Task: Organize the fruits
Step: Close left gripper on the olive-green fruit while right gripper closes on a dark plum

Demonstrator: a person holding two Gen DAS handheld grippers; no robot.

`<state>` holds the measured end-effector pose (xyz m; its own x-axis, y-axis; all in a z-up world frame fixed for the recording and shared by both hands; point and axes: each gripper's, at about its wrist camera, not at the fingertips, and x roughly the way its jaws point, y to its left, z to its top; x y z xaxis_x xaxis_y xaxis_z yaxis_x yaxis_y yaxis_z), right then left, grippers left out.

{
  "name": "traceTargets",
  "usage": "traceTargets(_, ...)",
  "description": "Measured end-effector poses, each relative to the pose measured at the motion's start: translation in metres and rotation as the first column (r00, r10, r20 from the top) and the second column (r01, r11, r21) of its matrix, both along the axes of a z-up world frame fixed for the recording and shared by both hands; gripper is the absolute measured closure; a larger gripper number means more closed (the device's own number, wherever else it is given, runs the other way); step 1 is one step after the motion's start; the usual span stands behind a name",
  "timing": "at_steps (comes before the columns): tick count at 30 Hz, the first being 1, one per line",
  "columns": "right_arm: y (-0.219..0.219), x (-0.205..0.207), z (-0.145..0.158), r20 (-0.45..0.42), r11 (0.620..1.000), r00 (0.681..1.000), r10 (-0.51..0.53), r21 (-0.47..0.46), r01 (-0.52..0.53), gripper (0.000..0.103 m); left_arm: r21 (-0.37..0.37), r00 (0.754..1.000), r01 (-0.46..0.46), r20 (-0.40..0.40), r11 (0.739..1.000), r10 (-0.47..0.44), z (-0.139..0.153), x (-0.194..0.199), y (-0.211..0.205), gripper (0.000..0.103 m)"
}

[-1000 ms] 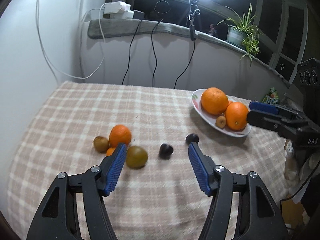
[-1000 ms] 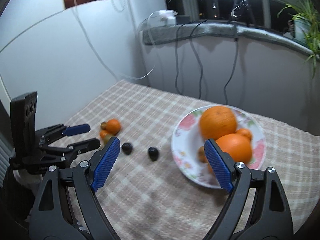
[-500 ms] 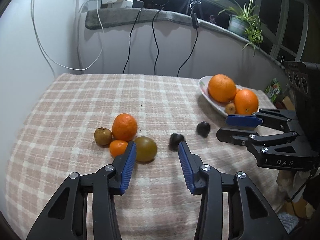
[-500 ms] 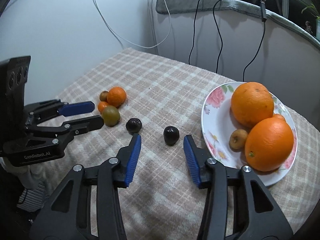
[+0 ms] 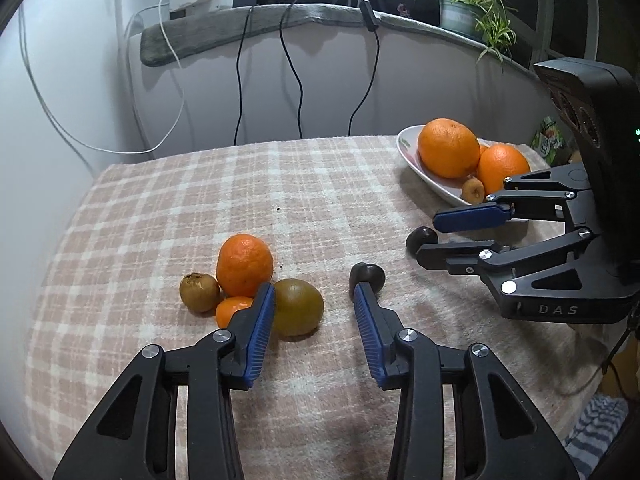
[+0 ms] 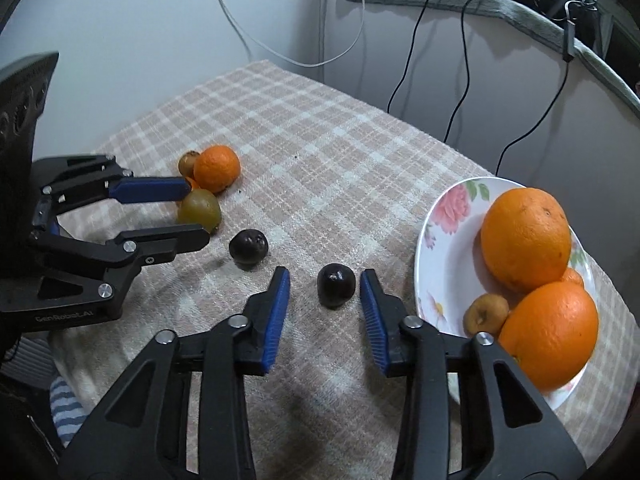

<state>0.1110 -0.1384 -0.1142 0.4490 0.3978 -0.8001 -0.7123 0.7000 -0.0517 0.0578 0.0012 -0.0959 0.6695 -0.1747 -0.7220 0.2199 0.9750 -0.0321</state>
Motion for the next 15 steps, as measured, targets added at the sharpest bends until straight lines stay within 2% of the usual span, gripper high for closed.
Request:
traceTargets(5,0.005,0.003,-0.008,0.000,0.999,1.000,0.003,-0.044,-0.003,0.069,0.023,1.000,0.003,-0.016,1.000,-0.002,-0.006,0.006,0.002,0.065)
traceTargets(8,0.006,0.005,-0.012,-0.002,0.998,1.000,0.001,-0.055,-0.002,0.074,0.040,1.000,0.008,-0.014,0.999,-0.007,-0.008,0.007,0.000,0.066)
traceTargets(12,0.003,0.008,-0.013,-0.012,0.999,1.000,-0.010,-0.042,0.010,0.080,0.040,1.000,-0.010,-0.012,0.999,0.010,-0.008,0.010,0.005,0.077)
traceTargets(15,0.001,0.010,-0.014,-0.020,0.999,1.000,-0.011,-0.031,0.010,0.081,0.035,1.000,-0.012,-0.010,0.999,0.013,-0.008,0.010,0.006,0.078)
